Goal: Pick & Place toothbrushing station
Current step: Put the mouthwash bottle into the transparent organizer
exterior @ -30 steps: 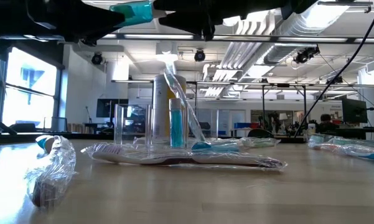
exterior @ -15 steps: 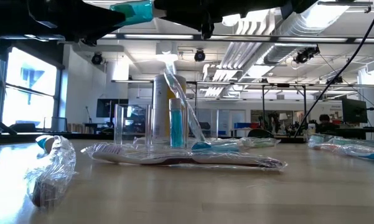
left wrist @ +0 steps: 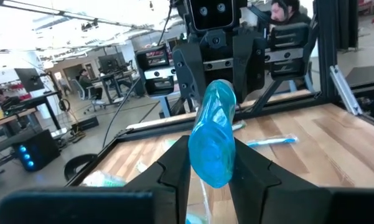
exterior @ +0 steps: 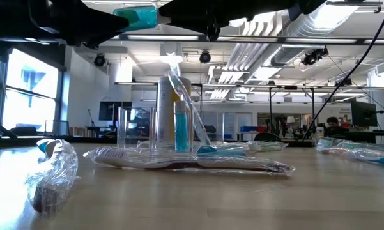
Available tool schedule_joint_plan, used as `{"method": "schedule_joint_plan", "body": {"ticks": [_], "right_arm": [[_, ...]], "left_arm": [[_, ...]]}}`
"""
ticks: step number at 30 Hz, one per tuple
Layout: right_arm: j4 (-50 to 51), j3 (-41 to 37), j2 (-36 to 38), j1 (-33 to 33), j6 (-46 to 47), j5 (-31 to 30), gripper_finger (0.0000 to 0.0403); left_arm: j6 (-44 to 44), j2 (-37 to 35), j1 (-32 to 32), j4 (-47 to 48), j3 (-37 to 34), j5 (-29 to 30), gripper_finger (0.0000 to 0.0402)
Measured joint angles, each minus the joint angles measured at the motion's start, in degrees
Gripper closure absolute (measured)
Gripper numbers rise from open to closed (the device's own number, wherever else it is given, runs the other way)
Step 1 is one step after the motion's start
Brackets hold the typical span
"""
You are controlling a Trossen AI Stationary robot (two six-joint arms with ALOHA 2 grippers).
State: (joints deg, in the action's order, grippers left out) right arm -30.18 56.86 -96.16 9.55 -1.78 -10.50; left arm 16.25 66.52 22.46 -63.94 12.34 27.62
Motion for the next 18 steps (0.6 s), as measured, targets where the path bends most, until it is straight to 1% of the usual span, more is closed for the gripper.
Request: {"method": "schedule_joint_plan", "body": {"ticks": [3,6,9,12,15,18], "right_arm": [[0.1,0.0,0.0,0.0,0.0,0.0,0.0316],[1.2,0.0,0.0,0.0,0.2,-0.1,0.0316],[2.7,0.0,0.4,0.0,0.3,-0.5,0.0316],[4.6,0.0,0.5,0.2,0.3,-3.4,0.0316],[10.4,0.5,1.4,1.0,1.3,-6.4,0.0316],[22.7,5.0,2.1,1.5,5.9,-9.3,0.0316]], "left_arm": [[0.0,0.0,0.0,0.2,0.0,-0.1,0.0302],[0.0,0.0,0.0,0.3,0.0,-0.1,0.0274],[-0.1,0.0,0.0,0.3,0.0,-0.1,0.0239],[-0.1,0.0,0.0,0.3,0.0,0.2,0.0197],[0.1,0.0,0.1,0.3,0.0,1.9,0.0155],[-0.1,0.0,0.1,1.1,0.0,4.2,0.0121]]}}
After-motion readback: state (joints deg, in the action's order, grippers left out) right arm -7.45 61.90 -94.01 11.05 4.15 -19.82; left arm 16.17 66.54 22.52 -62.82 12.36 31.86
